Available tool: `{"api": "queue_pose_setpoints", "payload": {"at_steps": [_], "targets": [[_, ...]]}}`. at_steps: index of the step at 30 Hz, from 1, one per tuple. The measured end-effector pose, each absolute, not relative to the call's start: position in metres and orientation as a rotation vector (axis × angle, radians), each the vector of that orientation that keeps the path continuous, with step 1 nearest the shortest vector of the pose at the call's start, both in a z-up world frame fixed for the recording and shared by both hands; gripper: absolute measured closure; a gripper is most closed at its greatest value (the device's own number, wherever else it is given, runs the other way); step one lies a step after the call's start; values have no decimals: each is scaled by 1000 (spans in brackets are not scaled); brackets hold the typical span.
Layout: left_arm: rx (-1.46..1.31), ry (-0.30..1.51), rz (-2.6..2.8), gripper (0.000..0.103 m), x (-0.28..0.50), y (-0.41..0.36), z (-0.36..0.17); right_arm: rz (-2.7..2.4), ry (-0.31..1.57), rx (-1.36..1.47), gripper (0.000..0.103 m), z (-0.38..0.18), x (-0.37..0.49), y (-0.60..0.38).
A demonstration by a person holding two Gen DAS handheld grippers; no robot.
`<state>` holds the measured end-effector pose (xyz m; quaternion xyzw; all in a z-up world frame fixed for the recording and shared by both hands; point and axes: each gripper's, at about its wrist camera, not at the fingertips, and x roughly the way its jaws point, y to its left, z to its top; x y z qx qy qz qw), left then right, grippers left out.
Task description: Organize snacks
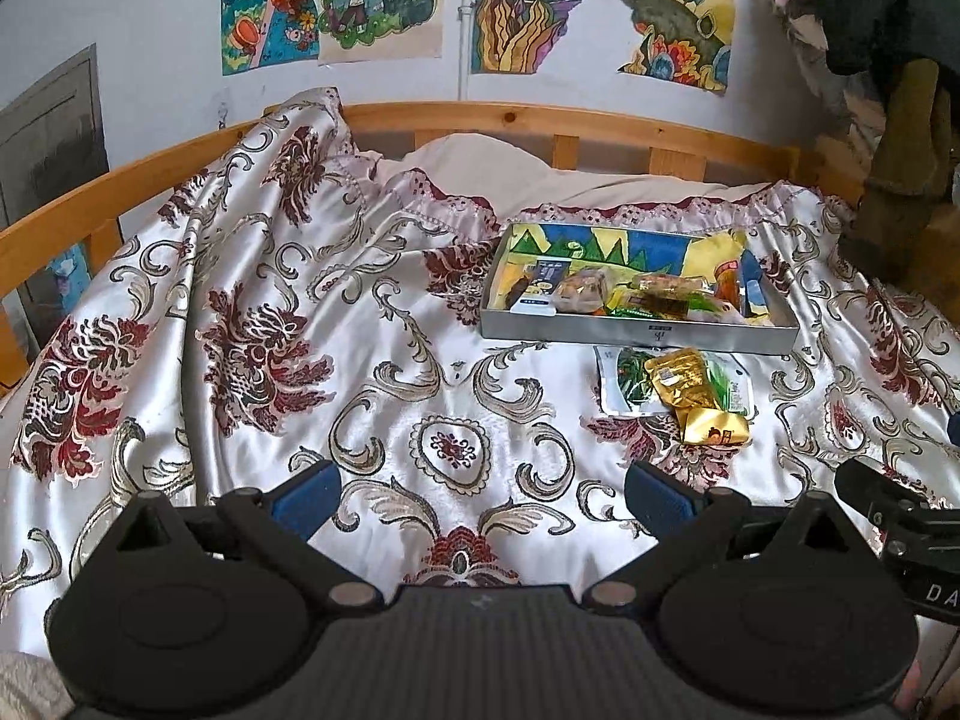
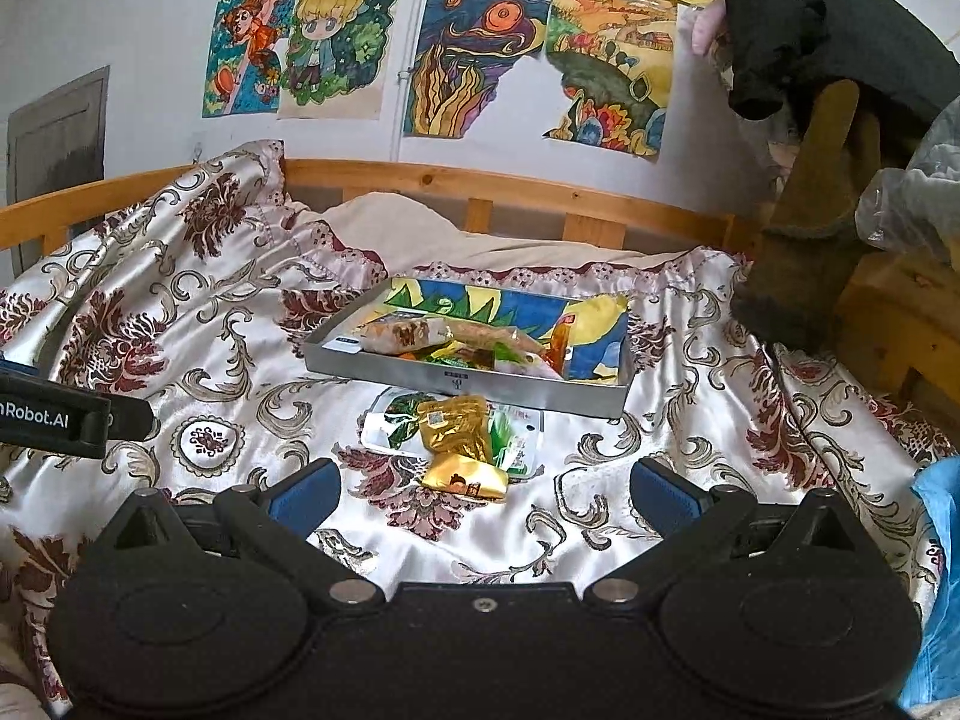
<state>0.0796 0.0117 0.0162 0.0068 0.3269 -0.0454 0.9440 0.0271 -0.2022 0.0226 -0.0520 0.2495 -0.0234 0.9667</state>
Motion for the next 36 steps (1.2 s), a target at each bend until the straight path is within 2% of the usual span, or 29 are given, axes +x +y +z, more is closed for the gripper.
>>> {"api": "queue_pose_setpoints", "payload": {"at_steps": [20,29,36], "targets": [[-142,832,-120,0,122,24,3,-76,587,-31,1,23,50,-217],[-132,845,-122,0,139,21,2,-93,623,43,1,26,63,-233],[-29,780,-201,0,159,6,7,-40,627,-25,1,33,82,-238]]}}
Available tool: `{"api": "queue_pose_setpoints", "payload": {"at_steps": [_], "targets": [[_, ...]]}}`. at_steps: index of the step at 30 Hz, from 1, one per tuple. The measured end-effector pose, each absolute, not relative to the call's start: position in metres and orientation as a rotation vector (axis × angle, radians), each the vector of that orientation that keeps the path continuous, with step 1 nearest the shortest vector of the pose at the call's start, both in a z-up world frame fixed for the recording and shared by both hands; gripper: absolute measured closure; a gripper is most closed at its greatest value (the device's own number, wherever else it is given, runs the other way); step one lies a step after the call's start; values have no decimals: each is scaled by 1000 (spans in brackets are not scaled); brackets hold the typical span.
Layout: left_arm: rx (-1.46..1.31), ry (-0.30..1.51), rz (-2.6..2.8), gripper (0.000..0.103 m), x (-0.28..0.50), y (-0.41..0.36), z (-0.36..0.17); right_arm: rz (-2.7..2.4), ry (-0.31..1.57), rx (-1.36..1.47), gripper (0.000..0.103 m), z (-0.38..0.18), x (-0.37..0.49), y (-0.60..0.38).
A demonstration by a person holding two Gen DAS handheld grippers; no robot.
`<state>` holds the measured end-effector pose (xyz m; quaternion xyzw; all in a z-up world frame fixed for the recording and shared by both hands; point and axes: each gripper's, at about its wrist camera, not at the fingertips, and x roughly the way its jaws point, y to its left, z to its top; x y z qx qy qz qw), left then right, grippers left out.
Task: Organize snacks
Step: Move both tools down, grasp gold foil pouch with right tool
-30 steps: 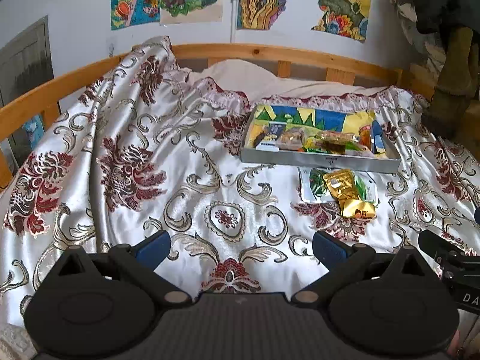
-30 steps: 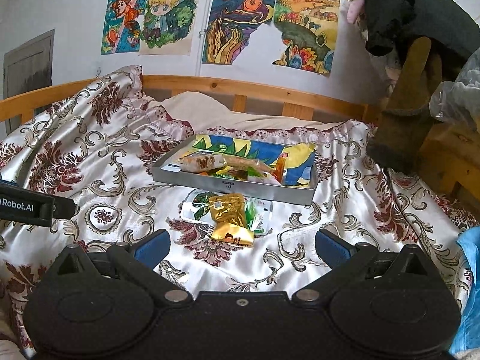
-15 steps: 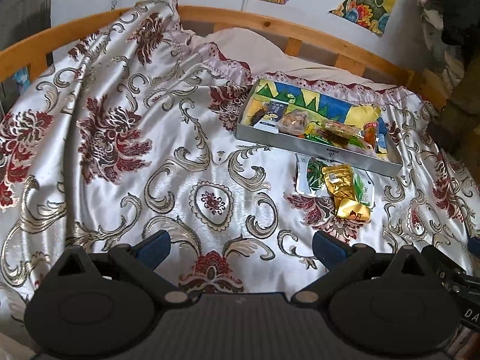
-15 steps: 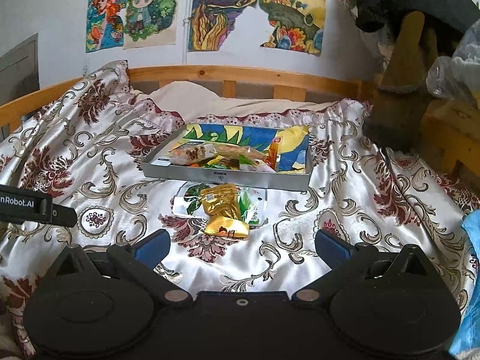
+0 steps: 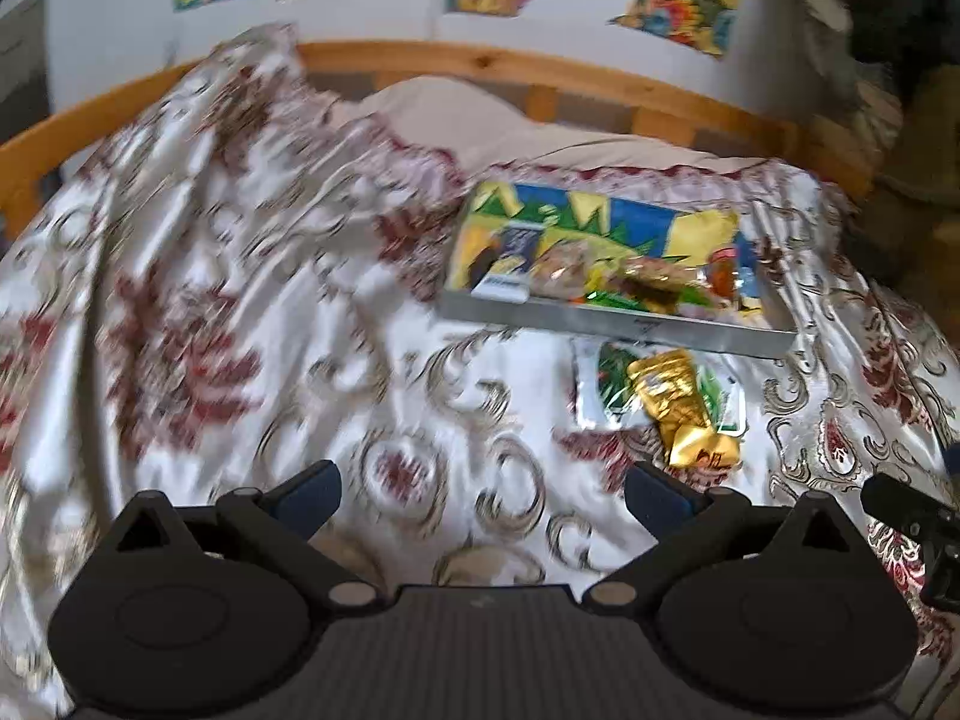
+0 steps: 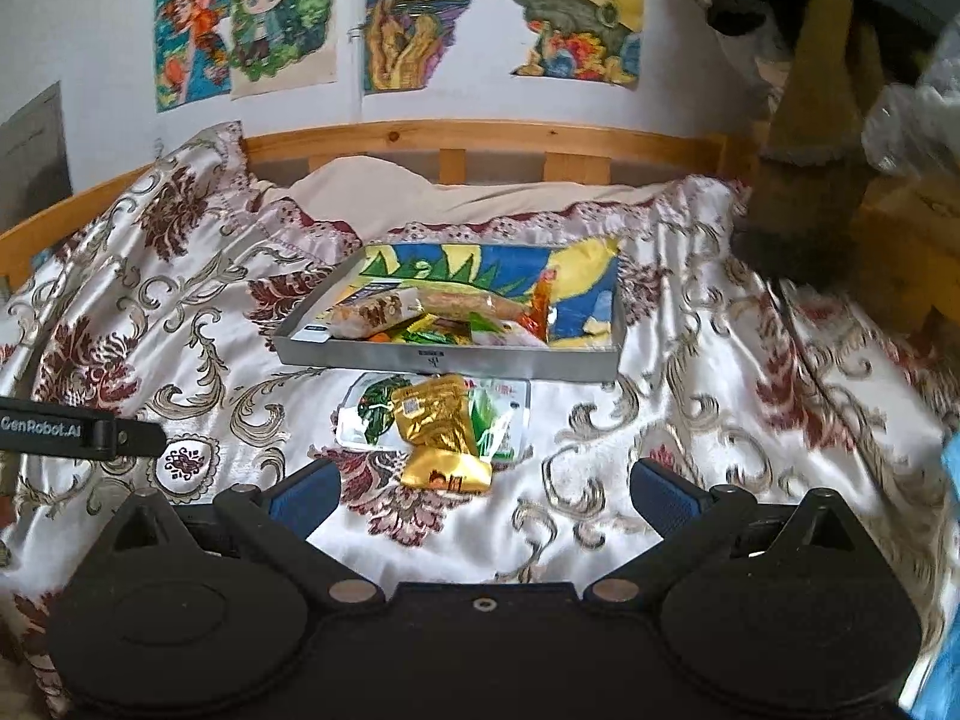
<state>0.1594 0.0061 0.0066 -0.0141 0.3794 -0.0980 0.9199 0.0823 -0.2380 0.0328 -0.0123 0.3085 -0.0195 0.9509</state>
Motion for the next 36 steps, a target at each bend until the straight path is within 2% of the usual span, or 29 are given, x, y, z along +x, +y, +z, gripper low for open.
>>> {"api": "queue_pose_setpoints", "payload": {"at_steps": [6,18,27,30,32,36], "targets": [[28,768,-271,0,195,-7,-8,62,630,-133,1,25,109,-240],[12,764,-324,0,246,-18,-42,175,704,-182,4,-39,189,-223],[51,701,-369,0,267,-23,-53,140,788,-121,19,-77,231,-221],[69,677,-388,0,269,-26,-54,97,830,-119,33,-86,238,-223],[76,661,-406,0,269,-26,-52,72,842,-127,49,-83,238,-224],[80,637,-457,0,266,-29,-49,67,919,-70,52,-69,239,-234]]}}
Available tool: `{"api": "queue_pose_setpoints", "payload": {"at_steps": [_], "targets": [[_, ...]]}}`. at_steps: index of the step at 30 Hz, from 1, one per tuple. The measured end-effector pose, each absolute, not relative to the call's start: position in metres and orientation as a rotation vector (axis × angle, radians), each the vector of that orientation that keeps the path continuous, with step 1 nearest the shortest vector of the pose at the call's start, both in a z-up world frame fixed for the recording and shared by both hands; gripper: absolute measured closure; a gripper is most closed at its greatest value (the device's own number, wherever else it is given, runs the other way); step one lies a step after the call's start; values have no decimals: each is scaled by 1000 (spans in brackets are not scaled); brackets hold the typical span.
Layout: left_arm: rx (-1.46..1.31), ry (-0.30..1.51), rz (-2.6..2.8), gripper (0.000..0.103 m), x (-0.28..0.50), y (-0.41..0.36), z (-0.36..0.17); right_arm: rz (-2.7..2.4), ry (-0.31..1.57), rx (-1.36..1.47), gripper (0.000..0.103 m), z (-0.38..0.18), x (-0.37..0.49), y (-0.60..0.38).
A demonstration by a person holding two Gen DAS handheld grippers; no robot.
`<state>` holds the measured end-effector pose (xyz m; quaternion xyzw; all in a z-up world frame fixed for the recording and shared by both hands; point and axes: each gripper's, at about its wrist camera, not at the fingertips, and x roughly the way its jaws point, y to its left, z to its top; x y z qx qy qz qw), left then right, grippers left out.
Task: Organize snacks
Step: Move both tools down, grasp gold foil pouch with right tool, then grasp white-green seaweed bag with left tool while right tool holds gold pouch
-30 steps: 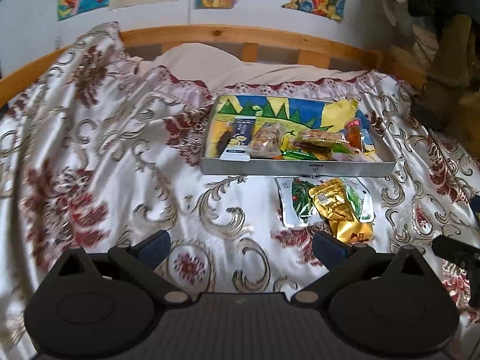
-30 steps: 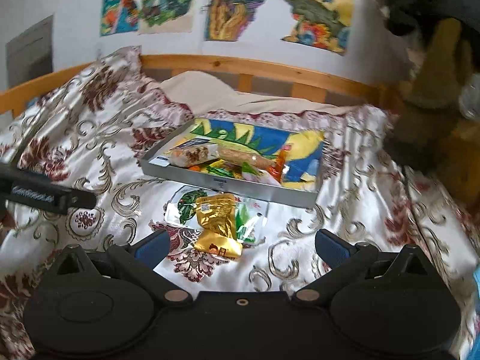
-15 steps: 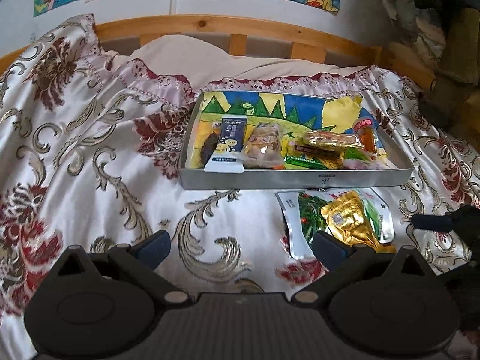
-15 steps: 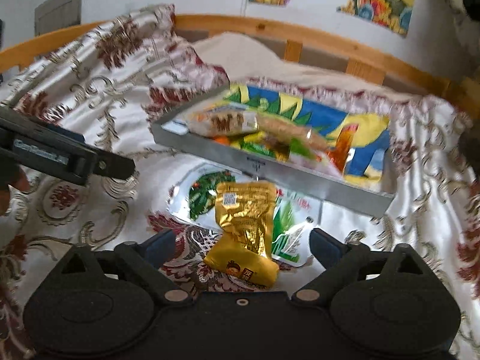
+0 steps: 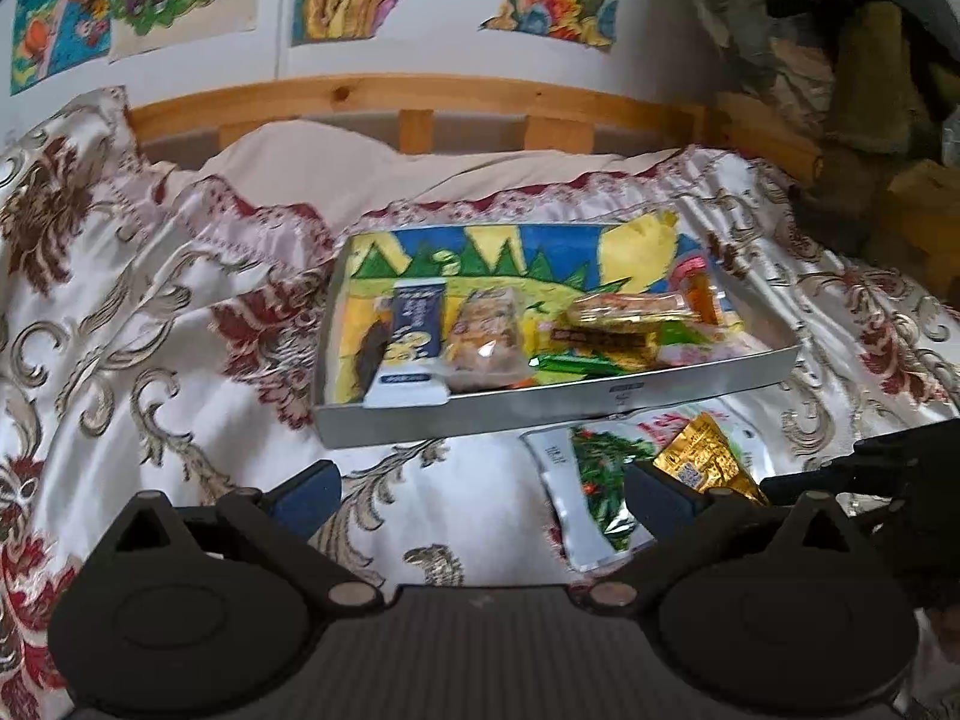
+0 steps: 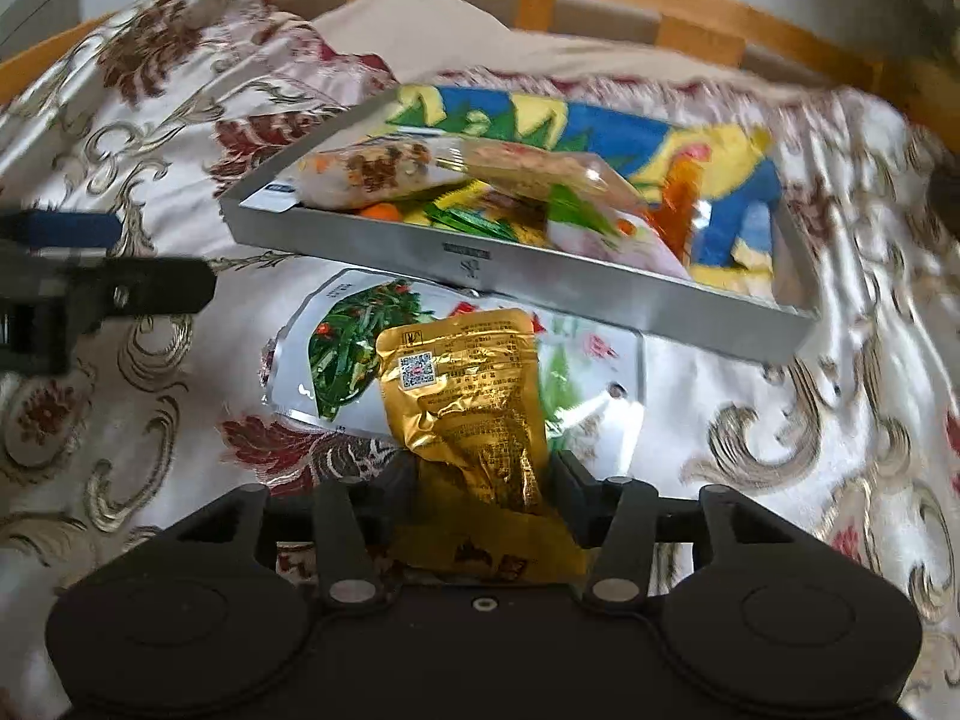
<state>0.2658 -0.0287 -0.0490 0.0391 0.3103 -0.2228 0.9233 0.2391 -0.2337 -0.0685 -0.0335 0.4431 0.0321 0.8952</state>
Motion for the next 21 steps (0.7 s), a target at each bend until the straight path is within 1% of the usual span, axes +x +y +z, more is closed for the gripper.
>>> {"api": "queue_pose_setpoints", "payload": {"at_steps": [3,9,15,18,21], "targets": [[101,622,-507,0,261,-32,-48,89,938,-63,53,-50,228,-248],[146,604,-665,0,245,-49,-50,107,846,-78,53,-3,196,-282],[341,573,-760,0,237,-89,-56,96,790,81,53,6,199,-308],[440,559,-801,0,244,-109,-60,112,780,57,53,3,202,-307],[548,608,-840,0,260,-129,-73,111,797,70,53,-3,205,-309]]}}
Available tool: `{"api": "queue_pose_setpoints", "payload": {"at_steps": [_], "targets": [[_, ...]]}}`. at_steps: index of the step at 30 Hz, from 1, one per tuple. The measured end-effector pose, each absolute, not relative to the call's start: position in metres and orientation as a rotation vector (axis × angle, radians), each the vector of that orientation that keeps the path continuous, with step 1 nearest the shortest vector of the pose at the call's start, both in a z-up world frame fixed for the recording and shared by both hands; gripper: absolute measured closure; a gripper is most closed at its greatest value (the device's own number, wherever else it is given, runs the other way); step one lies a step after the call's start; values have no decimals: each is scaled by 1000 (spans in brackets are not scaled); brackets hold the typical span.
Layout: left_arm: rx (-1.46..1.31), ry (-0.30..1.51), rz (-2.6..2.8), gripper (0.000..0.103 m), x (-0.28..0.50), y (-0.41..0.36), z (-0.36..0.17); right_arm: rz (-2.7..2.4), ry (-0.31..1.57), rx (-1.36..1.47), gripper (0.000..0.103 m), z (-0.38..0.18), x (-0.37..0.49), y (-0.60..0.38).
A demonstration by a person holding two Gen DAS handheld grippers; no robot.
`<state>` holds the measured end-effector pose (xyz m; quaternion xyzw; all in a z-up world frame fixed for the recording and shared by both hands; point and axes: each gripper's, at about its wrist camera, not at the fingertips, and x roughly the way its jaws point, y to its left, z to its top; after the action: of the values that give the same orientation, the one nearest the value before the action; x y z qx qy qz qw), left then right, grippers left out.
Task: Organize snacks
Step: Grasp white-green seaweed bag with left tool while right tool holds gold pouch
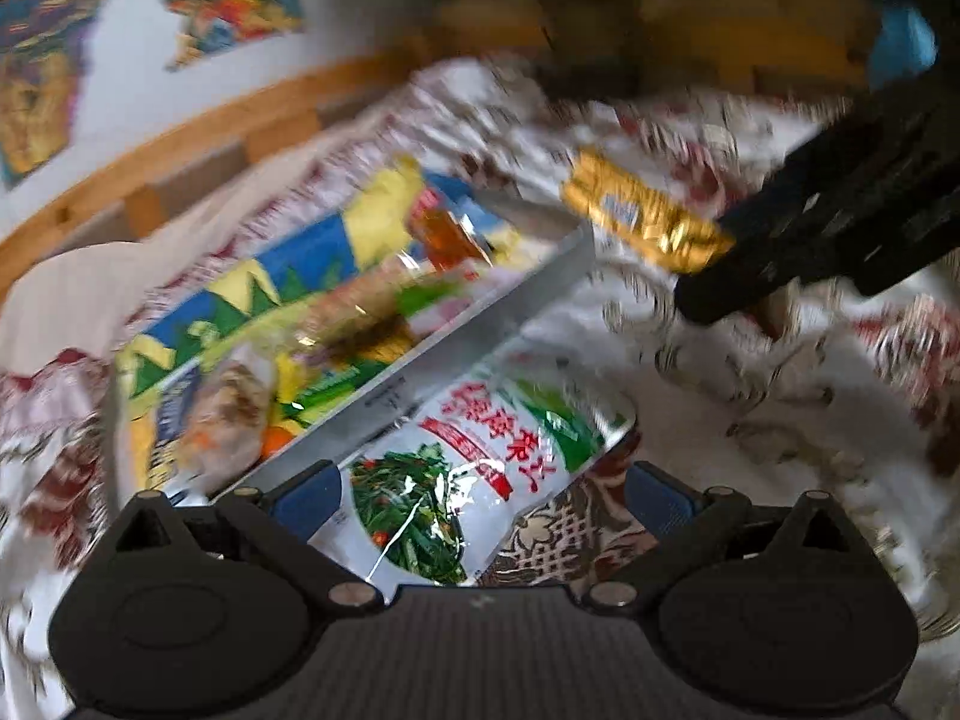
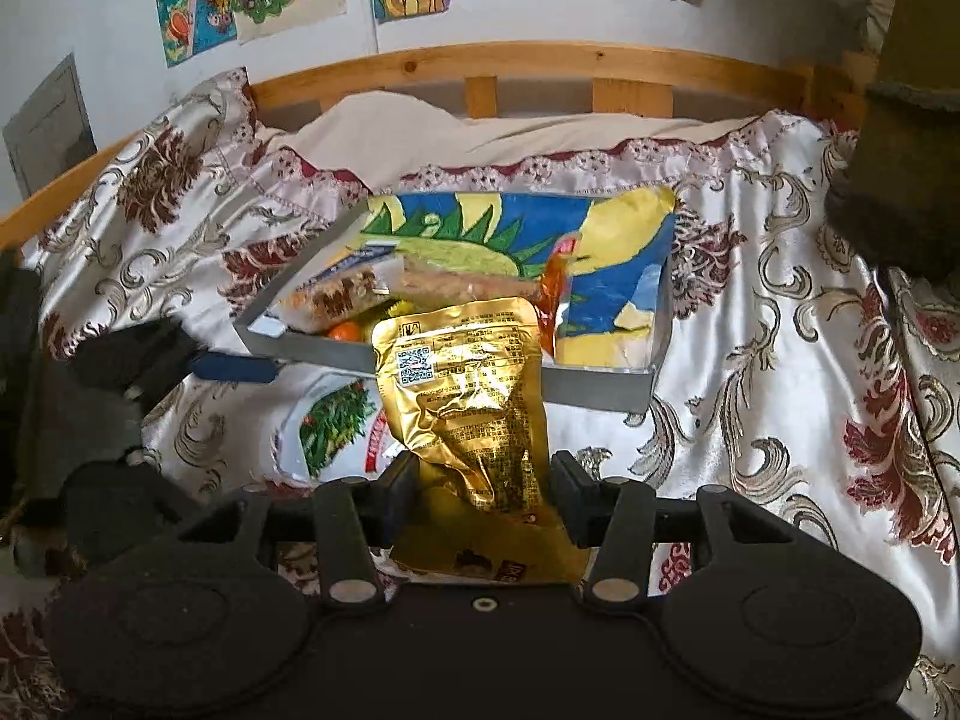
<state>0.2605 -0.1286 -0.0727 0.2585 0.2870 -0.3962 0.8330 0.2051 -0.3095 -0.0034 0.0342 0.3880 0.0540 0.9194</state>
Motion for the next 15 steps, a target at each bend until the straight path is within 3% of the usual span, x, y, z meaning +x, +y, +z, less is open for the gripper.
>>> {"api": "queue_pose_setpoints", "payload": {"at_steps": [15], "targets": [[847,767,-997,3,304,-180,-97,157,792,213,53,0,215,-322]]}}
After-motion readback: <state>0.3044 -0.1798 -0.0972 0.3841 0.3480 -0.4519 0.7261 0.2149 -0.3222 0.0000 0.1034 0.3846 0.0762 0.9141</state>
